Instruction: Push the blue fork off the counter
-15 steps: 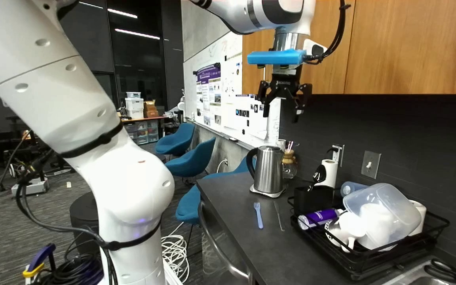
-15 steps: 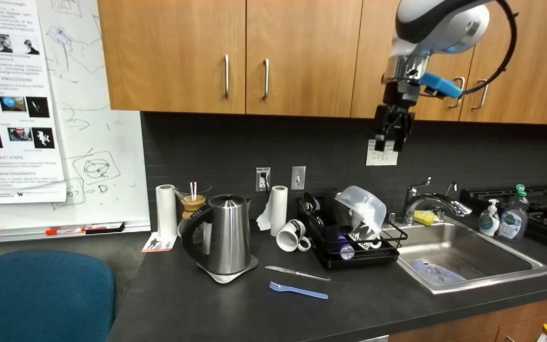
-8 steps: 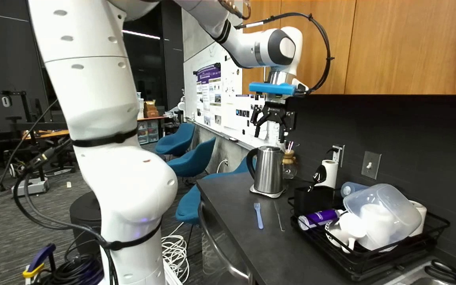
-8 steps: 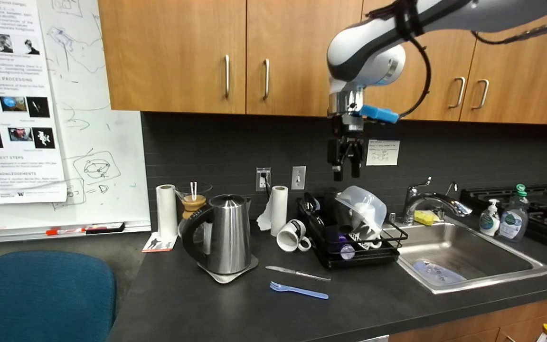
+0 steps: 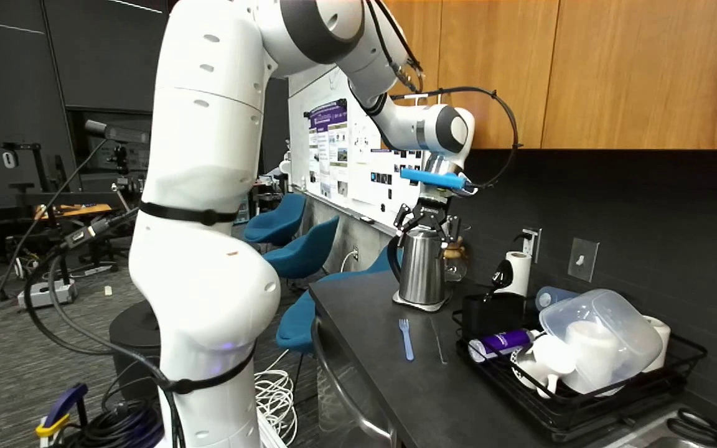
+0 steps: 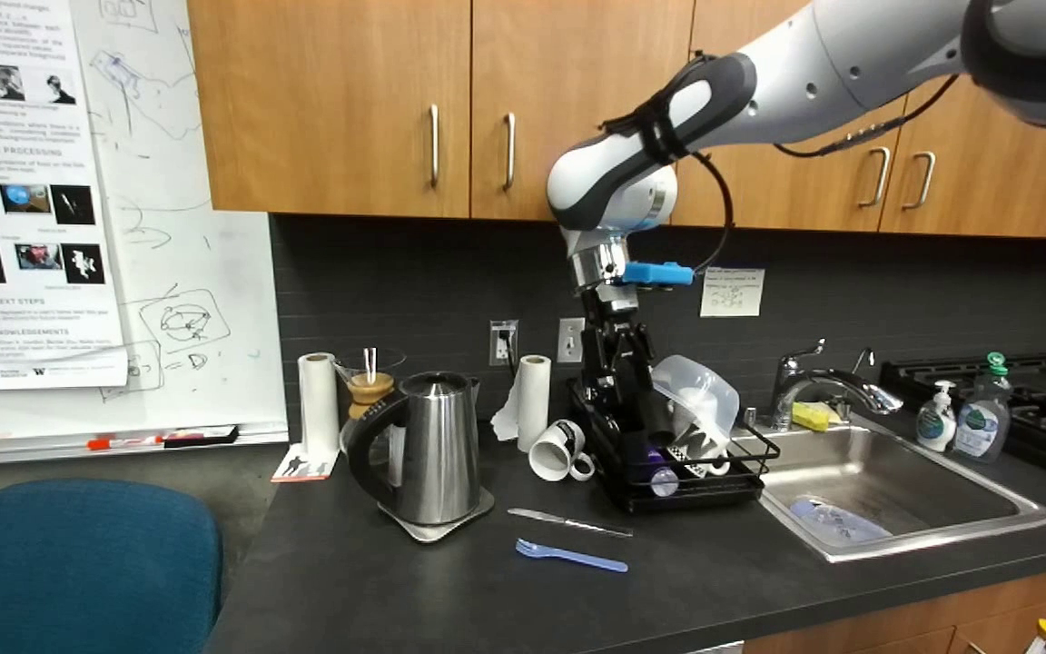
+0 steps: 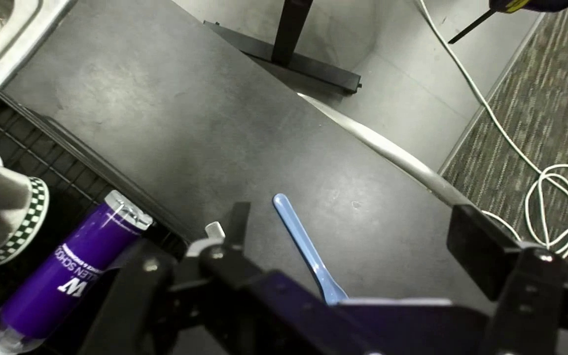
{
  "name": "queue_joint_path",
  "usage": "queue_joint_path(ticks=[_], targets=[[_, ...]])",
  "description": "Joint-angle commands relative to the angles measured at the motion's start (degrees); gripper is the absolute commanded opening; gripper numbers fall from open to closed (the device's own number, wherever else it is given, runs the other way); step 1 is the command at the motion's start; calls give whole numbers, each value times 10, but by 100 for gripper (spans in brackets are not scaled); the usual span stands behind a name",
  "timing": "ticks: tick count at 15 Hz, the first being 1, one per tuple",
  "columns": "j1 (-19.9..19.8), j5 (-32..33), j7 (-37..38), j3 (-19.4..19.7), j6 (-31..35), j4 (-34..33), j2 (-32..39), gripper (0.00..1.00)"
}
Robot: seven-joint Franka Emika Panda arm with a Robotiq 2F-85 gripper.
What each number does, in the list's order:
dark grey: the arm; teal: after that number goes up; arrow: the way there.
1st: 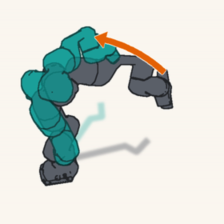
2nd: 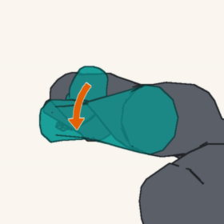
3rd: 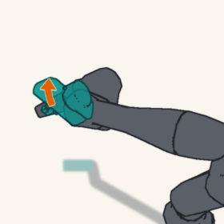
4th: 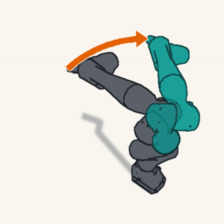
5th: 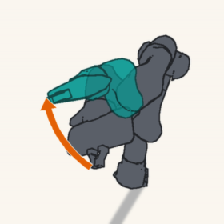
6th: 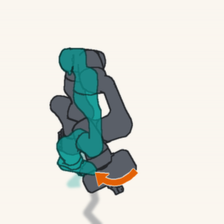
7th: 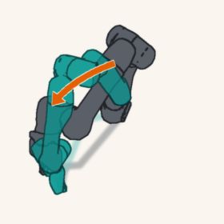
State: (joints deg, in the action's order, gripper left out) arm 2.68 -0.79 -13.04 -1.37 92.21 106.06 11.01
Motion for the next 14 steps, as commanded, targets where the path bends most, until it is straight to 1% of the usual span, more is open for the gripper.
queue_joint_path(ticks=[1, 4, 7, 10, 14], targets=[[7, -13, 30, -18, 2, -42, 44, 100], [17, -38, 64, -33, 53, -45, 62, 100], [30, -47, 105, -42, 96, -36, 70, 100], [36, -48, 141, -43, 112, -18, 76, 100], [32, -54, 195, -31, 134, 13, 101, 100]])
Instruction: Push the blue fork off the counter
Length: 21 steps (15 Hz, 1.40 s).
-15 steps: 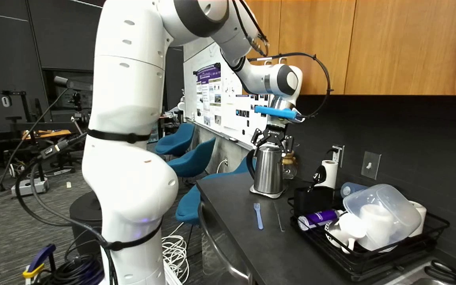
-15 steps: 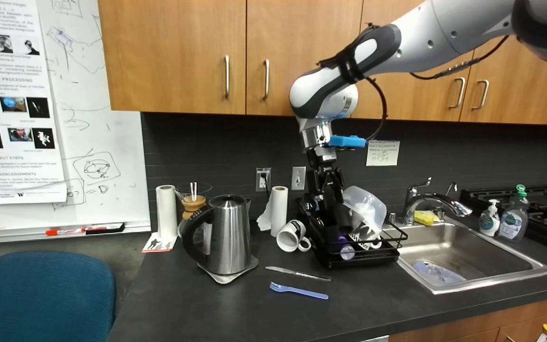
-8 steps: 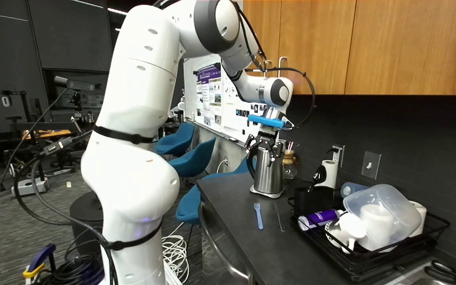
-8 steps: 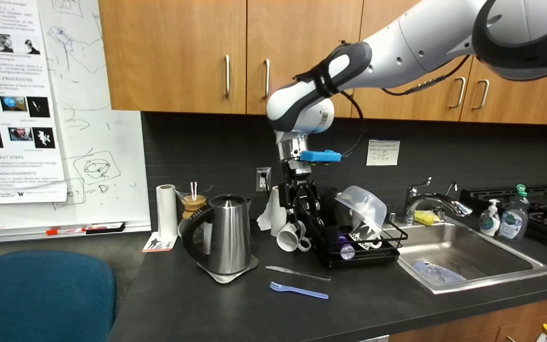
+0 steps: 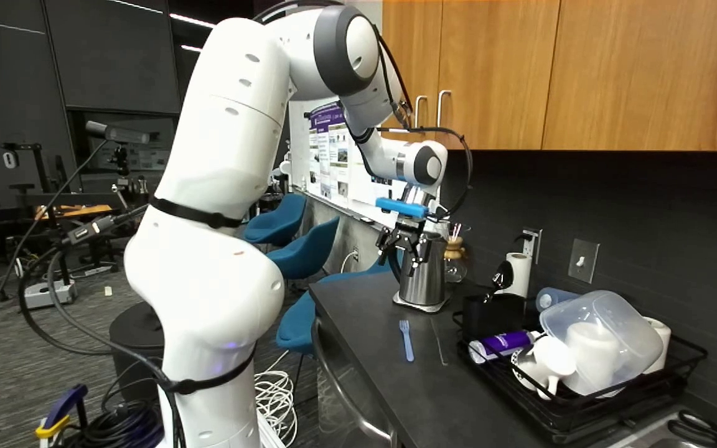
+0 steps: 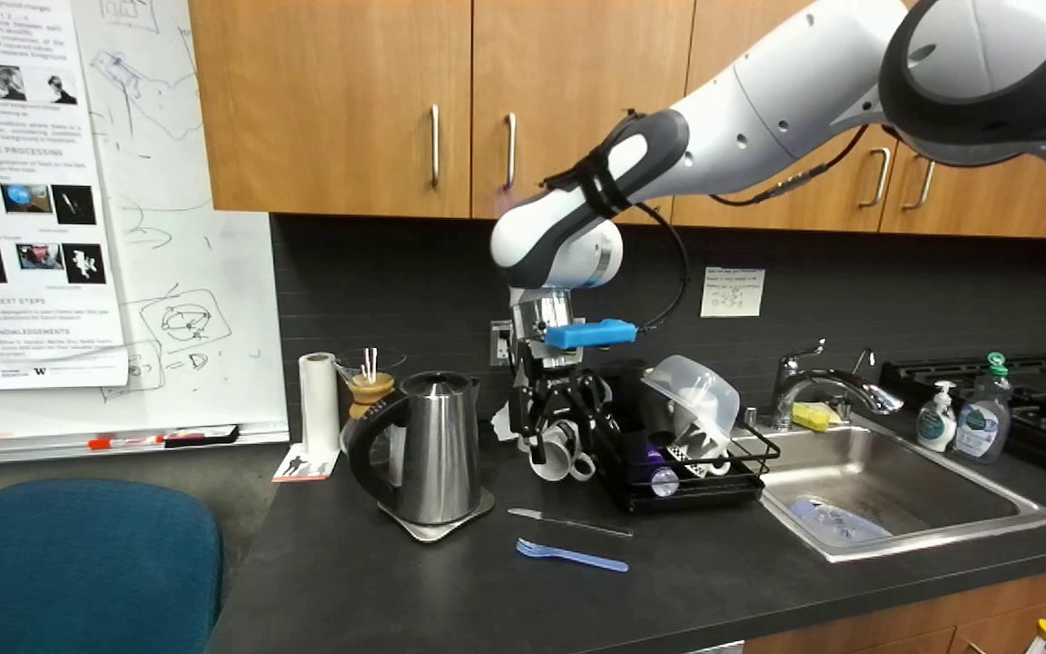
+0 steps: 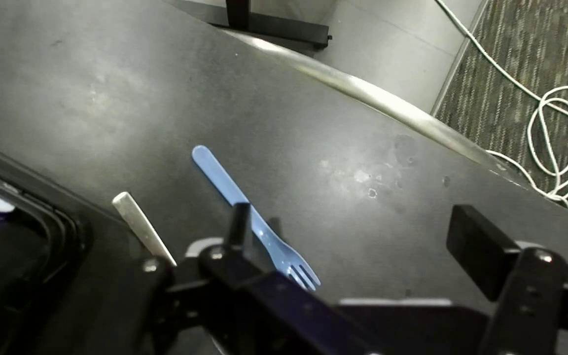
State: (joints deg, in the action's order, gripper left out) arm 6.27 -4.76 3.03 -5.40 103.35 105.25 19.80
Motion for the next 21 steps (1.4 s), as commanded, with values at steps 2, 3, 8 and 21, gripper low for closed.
queue_joint_path(ticks=[2, 3, 8, 21], targets=[[-6, -23, 51, 12, 40, 22, 34, 100], [-5, -29, 58, 13, 49, 18, 47, 100], [8, -31, 82, 11, 88, -17, 93, 100], [23, -25, 108, 11, 78, -22, 101, 100]])
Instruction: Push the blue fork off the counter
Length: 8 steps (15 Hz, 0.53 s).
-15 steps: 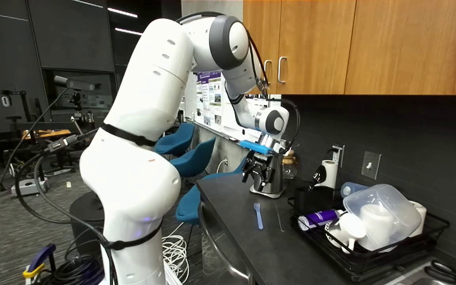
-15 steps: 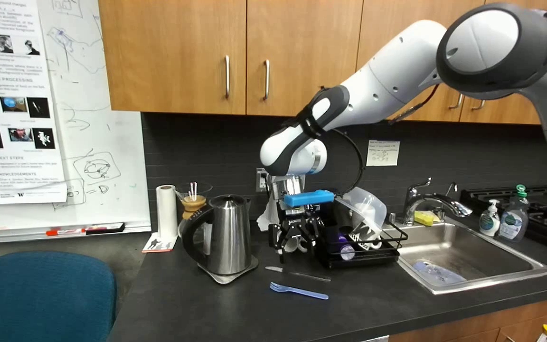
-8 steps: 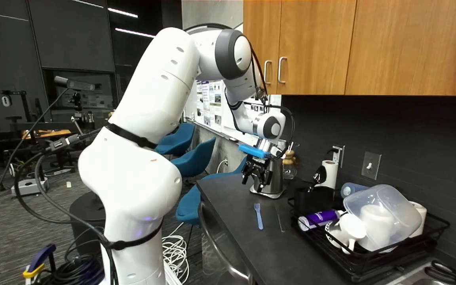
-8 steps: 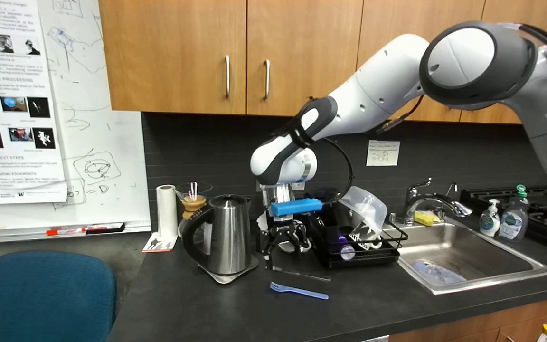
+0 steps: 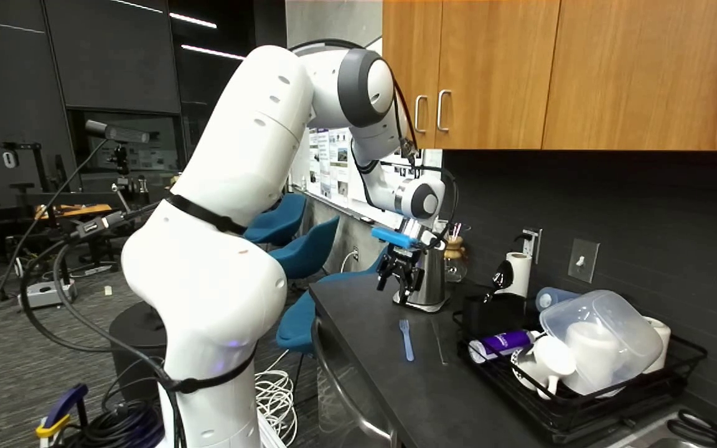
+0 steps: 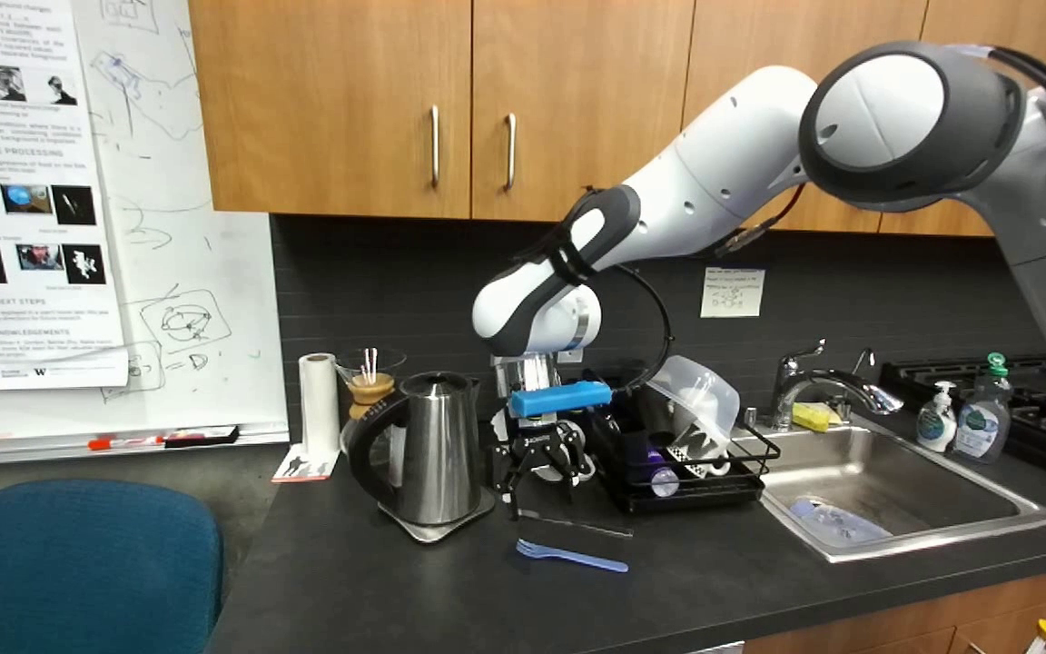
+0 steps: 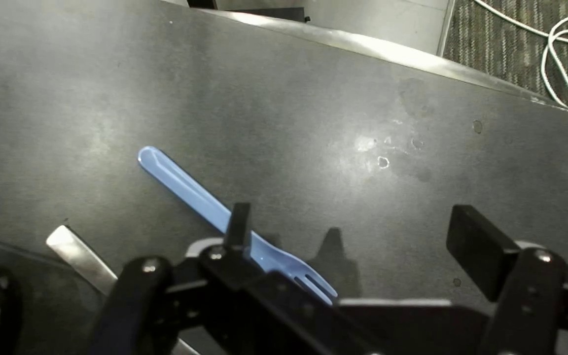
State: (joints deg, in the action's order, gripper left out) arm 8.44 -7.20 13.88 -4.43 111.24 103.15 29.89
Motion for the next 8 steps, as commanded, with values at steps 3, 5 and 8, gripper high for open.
queue_joint_path(ticks=[3, 5, 8], targets=[[1, -1, 0, 2, -2, -2, 0, 100], [4, 2, 4, 3, 1, -4, 4, 100], [9, 10, 13, 7, 16, -8, 19, 100]])
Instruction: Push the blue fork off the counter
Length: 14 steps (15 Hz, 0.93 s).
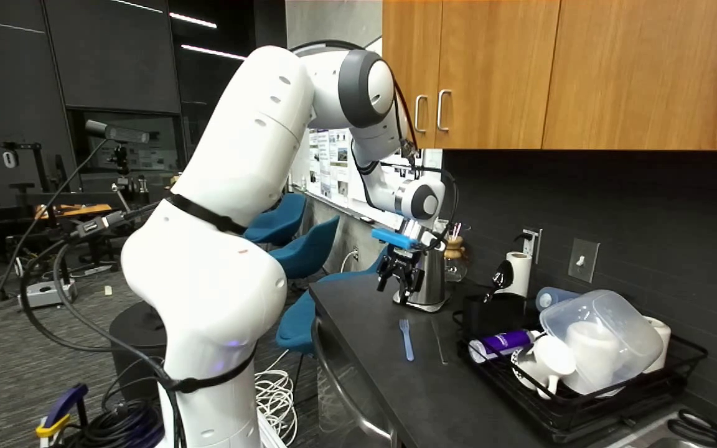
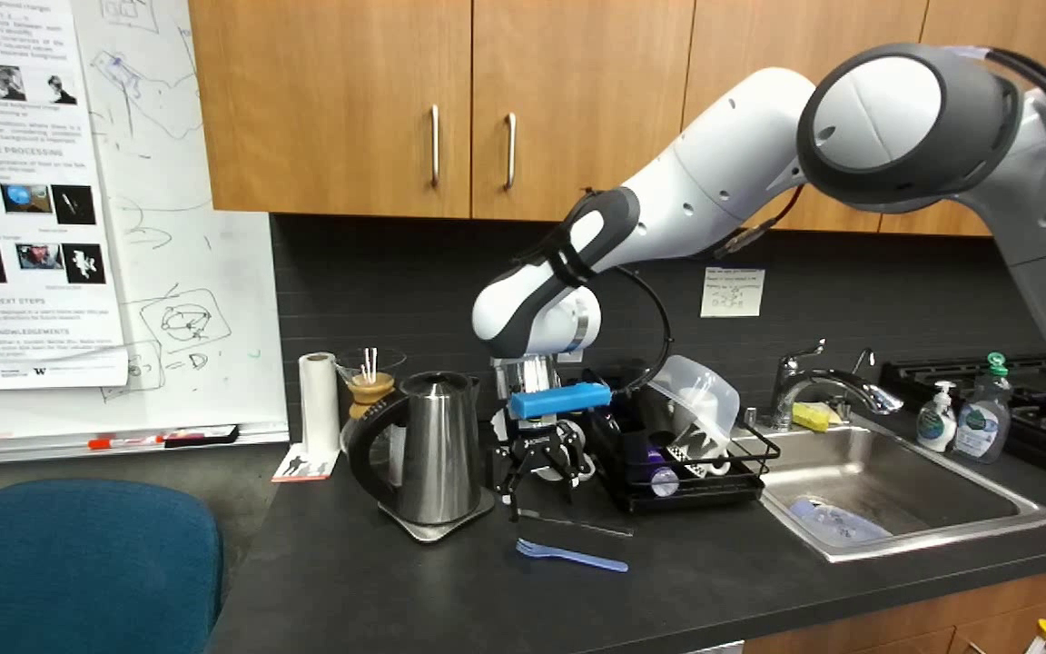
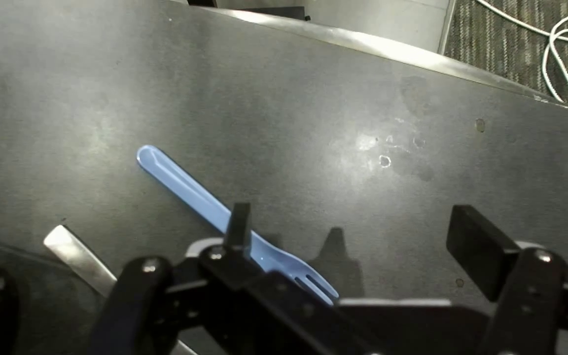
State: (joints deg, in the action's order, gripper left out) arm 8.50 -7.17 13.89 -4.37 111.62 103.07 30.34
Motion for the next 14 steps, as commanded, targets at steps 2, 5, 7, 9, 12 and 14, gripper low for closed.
queue_joint_path(ticks=[2, 5, 7, 9, 12, 14], targets=[[7, 13, 19, 11, 21, -8, 27, 100], [4, 12, 28, 19, 31, -7, 45, 100], [3, 11, 33, 25, 37, -6, 56, 100], [3, 10, 37, 29, 41, -8, 65, 74], [2, 11, 42, 35, 46, -8, 71, 52], [3, 12, 45, 38, 48, -10, 72, 38]])
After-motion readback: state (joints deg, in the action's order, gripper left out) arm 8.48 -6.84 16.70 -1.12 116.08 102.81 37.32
